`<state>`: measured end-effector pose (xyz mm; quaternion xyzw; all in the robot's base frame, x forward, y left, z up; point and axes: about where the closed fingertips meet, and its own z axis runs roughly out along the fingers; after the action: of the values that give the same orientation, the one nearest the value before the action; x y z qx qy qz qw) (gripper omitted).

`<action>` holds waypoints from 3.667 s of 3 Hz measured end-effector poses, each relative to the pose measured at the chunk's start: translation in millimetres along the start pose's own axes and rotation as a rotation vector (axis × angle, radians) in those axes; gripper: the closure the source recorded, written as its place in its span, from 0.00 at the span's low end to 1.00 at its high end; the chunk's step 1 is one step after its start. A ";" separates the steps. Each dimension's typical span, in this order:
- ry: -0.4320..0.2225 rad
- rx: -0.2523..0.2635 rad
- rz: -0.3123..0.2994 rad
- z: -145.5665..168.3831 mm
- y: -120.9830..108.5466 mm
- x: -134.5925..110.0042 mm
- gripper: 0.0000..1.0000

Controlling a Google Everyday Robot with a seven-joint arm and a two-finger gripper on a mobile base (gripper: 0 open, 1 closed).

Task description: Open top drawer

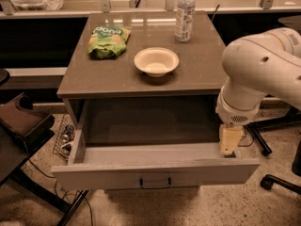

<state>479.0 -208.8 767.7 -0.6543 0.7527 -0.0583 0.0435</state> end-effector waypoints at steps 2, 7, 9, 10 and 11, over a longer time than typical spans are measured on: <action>-0.074 0.044 -0.043 37.3 -38.5 20.9 0.72; -0.200 -0.184 -0.099 156.2 20.0 -11.2 1.00; -0.152 -0.213 -0.065 150.9 50.2 -5.6 1.00; -0.122 -0.209 -0.034 136.5 65.8 0.2 1.00; -0.055 -0.220 0.034 104.7 104.8 13.5 1.00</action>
Offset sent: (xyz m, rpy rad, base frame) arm 0.0659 -0.0465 -0.0736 0.1543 -0.0528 0.0816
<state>389.3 -211.1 649.1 -0.6436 0.7640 0.0437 -0.0070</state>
